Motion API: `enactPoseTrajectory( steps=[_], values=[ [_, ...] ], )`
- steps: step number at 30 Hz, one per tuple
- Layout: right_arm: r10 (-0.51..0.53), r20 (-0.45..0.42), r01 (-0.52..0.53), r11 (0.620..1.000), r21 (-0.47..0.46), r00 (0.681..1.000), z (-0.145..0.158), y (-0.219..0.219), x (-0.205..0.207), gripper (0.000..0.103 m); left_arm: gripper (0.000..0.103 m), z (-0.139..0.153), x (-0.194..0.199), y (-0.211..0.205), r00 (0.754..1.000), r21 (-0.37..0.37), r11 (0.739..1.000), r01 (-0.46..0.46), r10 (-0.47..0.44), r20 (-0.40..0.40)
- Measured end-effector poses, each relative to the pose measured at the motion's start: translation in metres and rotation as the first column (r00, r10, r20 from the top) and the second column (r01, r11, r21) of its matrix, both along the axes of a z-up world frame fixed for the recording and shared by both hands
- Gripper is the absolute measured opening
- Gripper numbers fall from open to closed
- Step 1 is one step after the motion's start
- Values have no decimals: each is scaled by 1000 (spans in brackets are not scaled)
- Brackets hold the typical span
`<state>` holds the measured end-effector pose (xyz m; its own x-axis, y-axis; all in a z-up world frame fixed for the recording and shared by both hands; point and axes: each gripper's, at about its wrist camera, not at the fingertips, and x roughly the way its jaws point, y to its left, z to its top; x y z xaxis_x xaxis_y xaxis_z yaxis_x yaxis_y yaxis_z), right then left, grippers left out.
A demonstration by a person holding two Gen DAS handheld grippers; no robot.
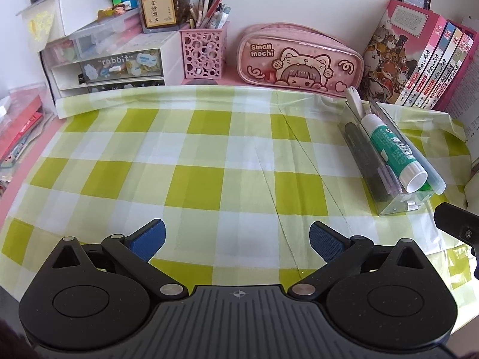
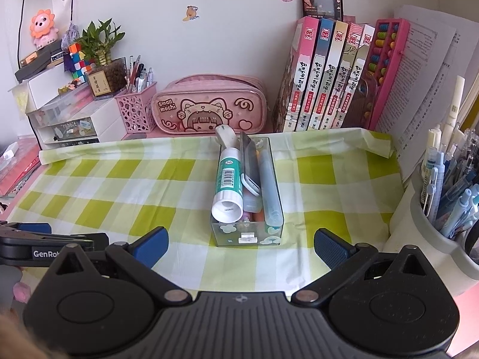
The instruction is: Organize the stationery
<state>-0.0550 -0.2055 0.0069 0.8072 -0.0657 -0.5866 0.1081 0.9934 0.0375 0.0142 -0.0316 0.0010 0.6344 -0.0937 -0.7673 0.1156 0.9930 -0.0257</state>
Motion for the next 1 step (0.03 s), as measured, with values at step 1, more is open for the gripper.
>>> enactPoseTrajectory(
  steps=[1],
  values=[
    [0,3,0,1000,-4,1000,1,1,0,100,98,0,1,0,1000,-3,1000,4,-4,-4]
  ],
)
